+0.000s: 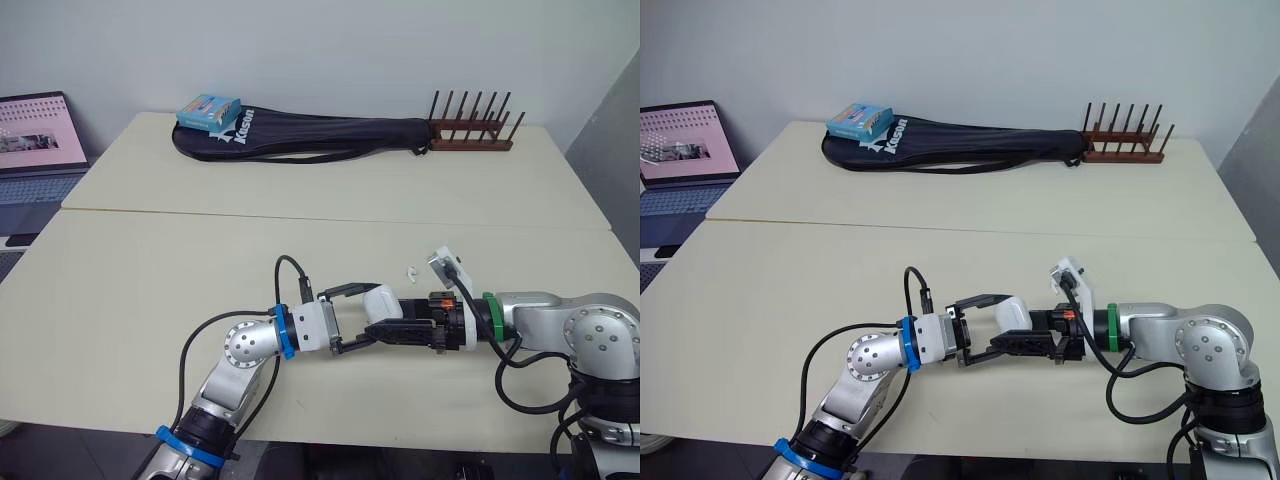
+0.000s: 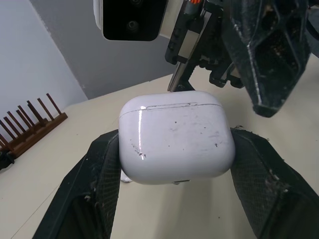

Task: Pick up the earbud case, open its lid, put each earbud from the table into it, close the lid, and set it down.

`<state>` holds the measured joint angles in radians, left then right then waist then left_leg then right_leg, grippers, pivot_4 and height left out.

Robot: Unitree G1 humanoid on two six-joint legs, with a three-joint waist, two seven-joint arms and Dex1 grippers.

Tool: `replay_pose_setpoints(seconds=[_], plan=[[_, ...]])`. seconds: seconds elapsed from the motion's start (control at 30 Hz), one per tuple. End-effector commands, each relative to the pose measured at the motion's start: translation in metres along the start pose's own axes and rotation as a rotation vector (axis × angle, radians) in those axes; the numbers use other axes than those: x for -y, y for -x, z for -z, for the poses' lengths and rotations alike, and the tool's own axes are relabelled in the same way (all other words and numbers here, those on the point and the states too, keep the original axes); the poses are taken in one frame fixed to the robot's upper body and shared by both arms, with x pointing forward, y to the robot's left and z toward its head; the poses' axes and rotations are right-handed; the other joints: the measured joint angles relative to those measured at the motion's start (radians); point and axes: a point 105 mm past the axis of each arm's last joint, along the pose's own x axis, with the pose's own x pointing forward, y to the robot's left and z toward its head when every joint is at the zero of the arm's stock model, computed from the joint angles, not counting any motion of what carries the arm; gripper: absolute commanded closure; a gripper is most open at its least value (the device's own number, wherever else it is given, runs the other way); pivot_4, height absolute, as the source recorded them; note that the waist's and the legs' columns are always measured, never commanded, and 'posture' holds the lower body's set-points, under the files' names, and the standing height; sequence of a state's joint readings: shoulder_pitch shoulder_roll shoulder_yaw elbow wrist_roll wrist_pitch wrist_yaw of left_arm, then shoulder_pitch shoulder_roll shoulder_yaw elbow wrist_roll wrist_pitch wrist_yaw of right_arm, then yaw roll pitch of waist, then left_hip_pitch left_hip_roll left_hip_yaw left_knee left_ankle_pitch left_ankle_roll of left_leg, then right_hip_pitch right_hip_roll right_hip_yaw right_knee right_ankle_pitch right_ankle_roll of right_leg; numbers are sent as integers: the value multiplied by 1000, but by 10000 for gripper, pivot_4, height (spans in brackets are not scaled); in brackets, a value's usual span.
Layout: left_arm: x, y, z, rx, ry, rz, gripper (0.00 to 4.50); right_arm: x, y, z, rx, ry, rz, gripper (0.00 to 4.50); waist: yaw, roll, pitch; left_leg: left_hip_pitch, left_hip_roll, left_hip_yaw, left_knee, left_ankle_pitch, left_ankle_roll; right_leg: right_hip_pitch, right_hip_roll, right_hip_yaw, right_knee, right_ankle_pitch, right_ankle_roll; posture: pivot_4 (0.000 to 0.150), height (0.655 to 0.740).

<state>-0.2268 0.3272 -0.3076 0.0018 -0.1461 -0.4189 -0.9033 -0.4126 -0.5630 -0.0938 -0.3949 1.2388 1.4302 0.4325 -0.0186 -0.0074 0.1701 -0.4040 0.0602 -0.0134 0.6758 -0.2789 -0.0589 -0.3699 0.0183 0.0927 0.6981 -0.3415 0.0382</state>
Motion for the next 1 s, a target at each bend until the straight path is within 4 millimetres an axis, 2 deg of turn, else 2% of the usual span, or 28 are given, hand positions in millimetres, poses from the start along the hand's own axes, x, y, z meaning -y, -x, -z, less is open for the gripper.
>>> replay_pose_setpoints(seconds=[0.03, 0.23, 0.33, 0.97, 1.0], plan=[[-3, -4, -10, 36, -27, -16, 16855, -5, 1, -2, -6, 29, -14, 9018, 0, 0, 0, 0, 0, 0, 0, 0, 0, 0, 0, 0, 0, 0, 0, 1500, 7274], [-2, -4, -11, 42, -35, -13, 16858, -4, 2, -1, -13, 34, -8, 31631, -3, 0, 0, 0, 0, 0, 0, 0, 0, 0, 0, 0, 0, 0, 0, 1500, 7274], [-1, -5, -11, 46, -35, -8, 16864, -4, 2, -1, -11, 29, -16, 36721, -4, 0, 0, -1, 0, 0, 0, 0, 0, 0, 0, 0, 0, 0, 0, 1500, 7274], [1, -5, -13, 62, -44, -7, 16866, -8, 3, -5, 15, 46, -48, 36821, -7, 0, 0, -2, 0, 0, 0, 0, 0, -2, 0, 0, 0, 0, 0, 1500, 7274], [1, -5, -13, 61, -45, -6, 16866, -8, 3, -5, 15, 49, -45, 29349, -7, 0, 0, -2, 0, 0, 0, 0, 0, -2, 0, 0, 0, 0, 0, 1500, 7274]])
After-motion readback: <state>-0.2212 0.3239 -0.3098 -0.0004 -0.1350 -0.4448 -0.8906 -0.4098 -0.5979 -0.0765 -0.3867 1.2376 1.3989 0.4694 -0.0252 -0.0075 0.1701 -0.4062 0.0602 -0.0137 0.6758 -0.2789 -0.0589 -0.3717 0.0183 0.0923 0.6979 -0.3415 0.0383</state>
